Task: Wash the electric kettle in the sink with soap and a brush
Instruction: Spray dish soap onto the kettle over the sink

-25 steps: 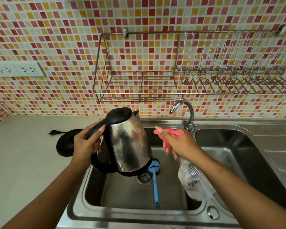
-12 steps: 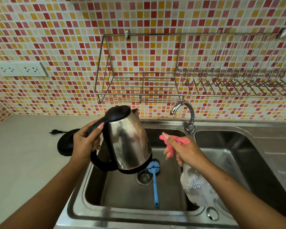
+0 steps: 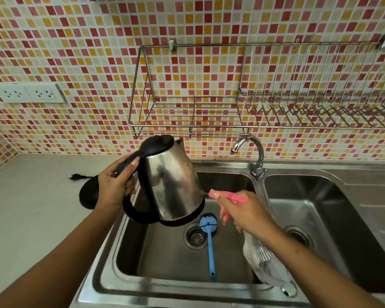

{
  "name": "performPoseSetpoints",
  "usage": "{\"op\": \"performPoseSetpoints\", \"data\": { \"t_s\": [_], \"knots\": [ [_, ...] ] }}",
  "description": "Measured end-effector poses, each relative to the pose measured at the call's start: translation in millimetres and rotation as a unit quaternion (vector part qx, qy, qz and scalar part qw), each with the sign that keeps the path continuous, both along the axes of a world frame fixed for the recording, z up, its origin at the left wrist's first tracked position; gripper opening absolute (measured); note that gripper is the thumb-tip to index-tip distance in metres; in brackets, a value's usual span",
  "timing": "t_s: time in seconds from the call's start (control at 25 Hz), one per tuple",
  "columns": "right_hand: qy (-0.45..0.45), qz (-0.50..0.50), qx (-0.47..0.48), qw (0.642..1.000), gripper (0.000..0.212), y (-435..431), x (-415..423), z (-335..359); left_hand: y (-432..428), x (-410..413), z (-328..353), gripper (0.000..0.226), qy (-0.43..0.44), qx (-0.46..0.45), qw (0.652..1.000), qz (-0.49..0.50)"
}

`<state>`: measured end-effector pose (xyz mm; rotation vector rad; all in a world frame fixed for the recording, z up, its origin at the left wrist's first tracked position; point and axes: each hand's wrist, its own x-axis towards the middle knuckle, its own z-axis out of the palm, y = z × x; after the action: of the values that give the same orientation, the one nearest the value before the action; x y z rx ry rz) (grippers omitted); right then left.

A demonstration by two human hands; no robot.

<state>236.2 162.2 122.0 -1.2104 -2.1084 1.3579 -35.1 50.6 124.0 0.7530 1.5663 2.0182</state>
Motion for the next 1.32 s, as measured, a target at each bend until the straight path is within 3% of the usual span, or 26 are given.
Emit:
{"op": "performPoseSetpoints", "data": {
  "t_s": [0.16,0.32,0.48,0.56,0.68,0.84,1.0,1.16,1.32],
  "knots": [
    [-0.043,0.047,0.102,0.993,0.030,-19.6,-4.9,-8.8,1.8,8.0,0.1,0.030,0.013,-0.018,1.000,0.006],
    [-0.068,0.123,0.101,0.985,0.041,-26.4,-4.8,-18.3,-0.1,8.9,-2.7,0.033,0.011,-0.030,0.999,0.016],
    [-0.122,0.072,0.088,0.986,0.066,-32.9,-8.6,-20.2,-1.6,10.5,-3.3,0.030,0.018,-0.034,0.999,0.018],
    [-0.117,0.086,0.077,0.986,0.059,-33.6,-6.4,-18.1,-2.4,9.8,-4.1,0.031,0.021,-0.030,0.999,0.013],
    [-0.034,0.088,0.005,0.996,0.027,-21.9,-0.7,-3.6,-4.6,5.1,-7.0,0.035,0.012,-0.026,1.000,0.003],
    [-0.006,0.037,-0.006,0.999,0.028,3.7,3.1,14.5,-8.5,-1.1,-11.2,0.045,0.011,-0.016,0.999,-0.028],
    [-0.040,0.043,0.000,0.998,0.021,5.6,5.3,21.0,-8.3,-2.0,-11.1,0.053,0.007,-0.009,0.999,-0.039],
    [0.009,0.072,-0.036,0.997,0.028,14.1,-0.7,41.1,-6.9,1.3,-9.7,0.054,0.023,-0.014,0.998,-0.055],
    [-0.082,0.097,-0.002,0.992,0.031,9.1,-6.4,26.7,-5.3,4.3,-9.1,0.065,-0.007,0.004,0.999,-0.046]
  ]
}}
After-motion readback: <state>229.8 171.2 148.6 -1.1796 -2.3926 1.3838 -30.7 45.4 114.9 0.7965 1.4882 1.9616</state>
